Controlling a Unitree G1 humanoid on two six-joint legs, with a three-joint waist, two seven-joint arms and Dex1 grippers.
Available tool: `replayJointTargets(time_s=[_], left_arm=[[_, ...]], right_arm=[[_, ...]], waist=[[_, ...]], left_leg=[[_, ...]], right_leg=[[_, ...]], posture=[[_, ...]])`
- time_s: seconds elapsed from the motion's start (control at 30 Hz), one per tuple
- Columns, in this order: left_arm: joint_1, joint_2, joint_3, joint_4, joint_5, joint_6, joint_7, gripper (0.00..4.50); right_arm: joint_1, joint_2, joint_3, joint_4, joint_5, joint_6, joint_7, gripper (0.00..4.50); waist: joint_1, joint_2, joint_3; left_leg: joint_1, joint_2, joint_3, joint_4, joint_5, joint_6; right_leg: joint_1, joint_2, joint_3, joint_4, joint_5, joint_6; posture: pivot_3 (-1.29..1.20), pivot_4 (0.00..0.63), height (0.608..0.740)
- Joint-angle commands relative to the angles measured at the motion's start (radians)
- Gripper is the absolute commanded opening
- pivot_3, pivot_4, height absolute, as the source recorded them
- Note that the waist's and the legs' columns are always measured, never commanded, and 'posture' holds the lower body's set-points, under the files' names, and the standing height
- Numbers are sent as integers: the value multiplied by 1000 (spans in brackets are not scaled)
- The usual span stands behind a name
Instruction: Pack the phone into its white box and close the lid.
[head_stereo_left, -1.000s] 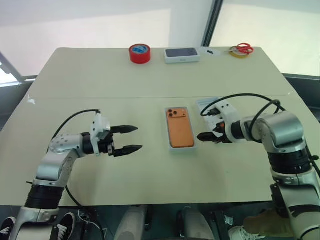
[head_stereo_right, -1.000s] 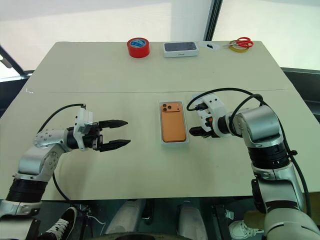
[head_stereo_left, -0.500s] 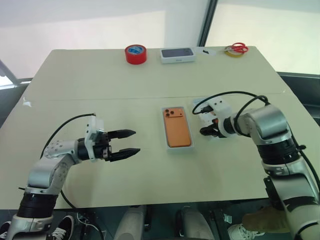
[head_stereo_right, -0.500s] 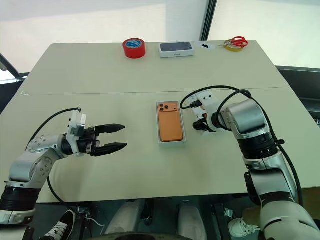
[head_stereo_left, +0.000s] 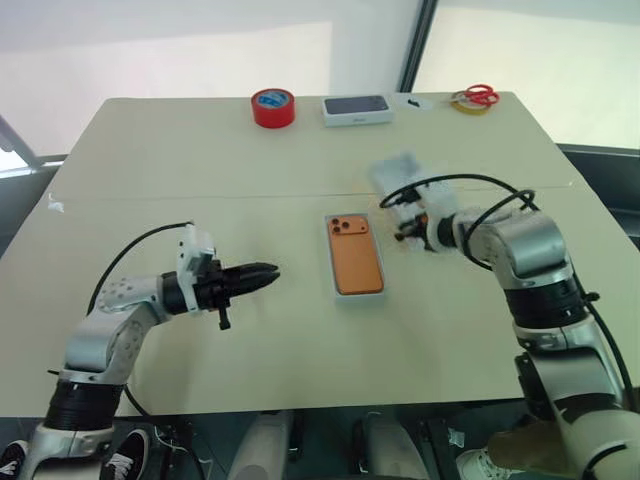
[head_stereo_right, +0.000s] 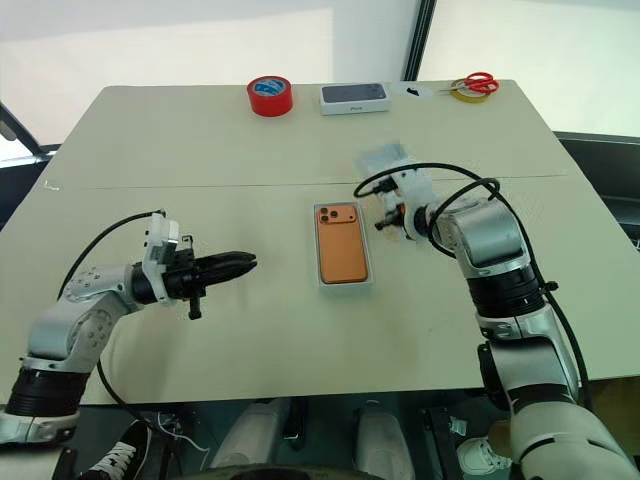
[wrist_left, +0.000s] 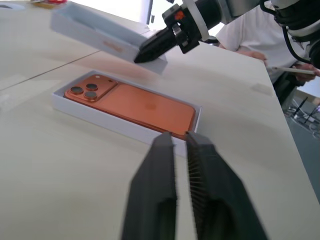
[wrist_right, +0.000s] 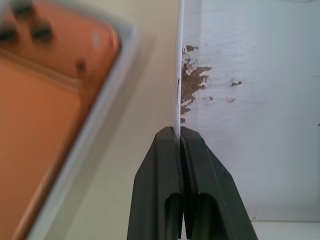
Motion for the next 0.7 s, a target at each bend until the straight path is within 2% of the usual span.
replayJointTargets(time_s=[0.03, 0.07, 0.13, 0.2, 0.37, 0.5, 0.57, 0.63, 0.7], left_arm=[[-11, -39, 25, -11, -20, 20, 65, 59], [-10, -54, 21, -16, -5, 7, 89, 59], [-10, -76, 15, -25, 11, 0, 122, 59], [-18, -97, 13, -35, 6, 14, 151, 59], [-31, -95, 14, -43, -14, 43, 159, 59], [-29, -83, 23, -55, -30, 54, 148, 59], [-23, -80, 26, -65, -31, 53, 148, 59], [-10, -84, 15, -76, -12, 36, 151, 59], [2, -95, 3, -87, -12, 40, 158, 59]], right_arm=[[24, 143, -172, -88, 131, -144, 31, 0], [22, 235, -281, -94, 220, -95, 3, 0], [35, 348, -404, -124, 356, -7, -16, 0], [86, 415, -451, -200, 482, 89, -6, 0], [99, 585, -667, -215, 783, 408, -125, 0], [186, 578, -648, -188, 1038, 458, -245, 0], [281, 501, -531, -193, 1161, 458, -291, 0], [322, 458, -473, -158, 1233, 458, -345, 0], [300, 442, -460, -110, 1275, 429, -397, 0]], waist=[[0, 0, 0], [-2, -1, 0], [-2, -1, 0], [6, 0, 0], [3, 0, 0], [0, 0, 0], [-1, 0, 0], [-3, 0, 0], [-6, 1, 0]], left_leg=[[0, 0, 0, 0, 0, 0], [0, 0, 0, 0, 1, 0], [0, 1, 0, 0, 1, -1], [0, 1, 0, 0, 2, -2], [0, 0, -1, 0, 0, -3], [1, 0, -1, -2, 0, -4], [1, 0, -1, -3, 0, -4], [1, 0, 0, -2, 0, -4], [1, 0, 0, -2, 0, -4]], right_leg=[[0, 0, 0, 0, 0, 0], [0, 0, 0, 1, 0, 0], [2, 1, 0, 4, 0, 0], [1, 2, 0, 4, 0, 0], [-1, 1, 0, 4, 0, 0], [-2, 1, 0, 4, 0, -1], [-2, 1, 1, 3, 0, -1], [-2, 1, 1, 3, 0, -1], [-2, 0, 1, 3, 0, -1]], posture=[[0, 150, 738], [0, 150, 738], [0, 150, 738], [0, 150, 738], [0, 150, 738], [0, 150, 738], [0, 150, 738], [0, 150, 738], [0, 150, 738]])
